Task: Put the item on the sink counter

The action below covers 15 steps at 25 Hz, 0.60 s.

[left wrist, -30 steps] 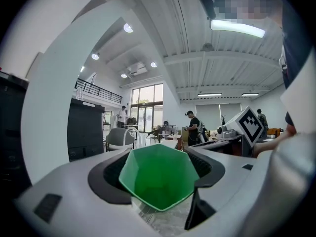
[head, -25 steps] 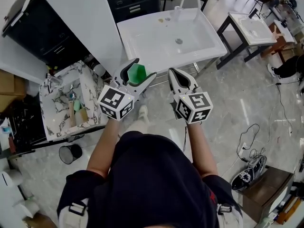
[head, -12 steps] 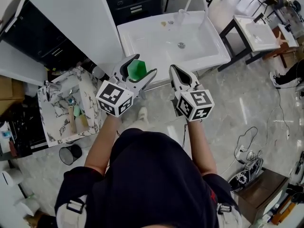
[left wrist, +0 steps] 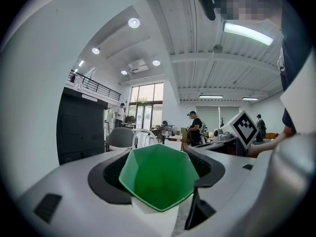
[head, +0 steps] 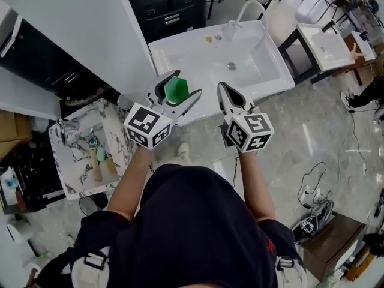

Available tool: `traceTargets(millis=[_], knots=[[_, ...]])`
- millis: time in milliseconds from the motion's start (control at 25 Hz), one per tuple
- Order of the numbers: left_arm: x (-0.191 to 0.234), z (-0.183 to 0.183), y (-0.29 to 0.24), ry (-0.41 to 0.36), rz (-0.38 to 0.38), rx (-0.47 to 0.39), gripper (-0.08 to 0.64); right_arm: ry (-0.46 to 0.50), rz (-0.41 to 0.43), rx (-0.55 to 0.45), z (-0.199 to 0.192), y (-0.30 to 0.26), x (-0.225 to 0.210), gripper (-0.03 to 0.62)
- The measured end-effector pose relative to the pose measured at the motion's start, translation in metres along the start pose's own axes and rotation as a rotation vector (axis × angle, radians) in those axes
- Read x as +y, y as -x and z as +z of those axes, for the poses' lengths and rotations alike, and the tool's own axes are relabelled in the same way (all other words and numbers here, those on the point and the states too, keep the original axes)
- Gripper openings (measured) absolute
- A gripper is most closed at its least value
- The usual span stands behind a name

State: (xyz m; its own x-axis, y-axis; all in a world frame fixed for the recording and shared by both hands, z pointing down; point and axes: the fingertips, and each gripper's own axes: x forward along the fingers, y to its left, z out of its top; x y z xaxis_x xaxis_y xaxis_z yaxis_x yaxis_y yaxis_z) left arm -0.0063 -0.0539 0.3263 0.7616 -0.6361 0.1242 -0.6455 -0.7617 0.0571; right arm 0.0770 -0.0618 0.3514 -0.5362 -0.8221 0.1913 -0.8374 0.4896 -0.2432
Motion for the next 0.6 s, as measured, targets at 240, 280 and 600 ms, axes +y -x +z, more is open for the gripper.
traceTargets(millis=[240,280,600], knots=[[0.027,-0.004,-0.012,0.008,-0.022,0.008,0.331,-0.007,-0.003,0.0,0.005,-0.033,-0.002,0.034],[0.032,-0.005,-0.014,0.008,-0.023,0.01,0.333,-0.007,-0.003,-0.001,0.005,-0.039,-0.002,0.034],[0.064,-0.007,-0.019,0.014,-0.03,0.004,0.333,0.003,-0.001,0.002,0.009,-0.074,0.003,0.034]])
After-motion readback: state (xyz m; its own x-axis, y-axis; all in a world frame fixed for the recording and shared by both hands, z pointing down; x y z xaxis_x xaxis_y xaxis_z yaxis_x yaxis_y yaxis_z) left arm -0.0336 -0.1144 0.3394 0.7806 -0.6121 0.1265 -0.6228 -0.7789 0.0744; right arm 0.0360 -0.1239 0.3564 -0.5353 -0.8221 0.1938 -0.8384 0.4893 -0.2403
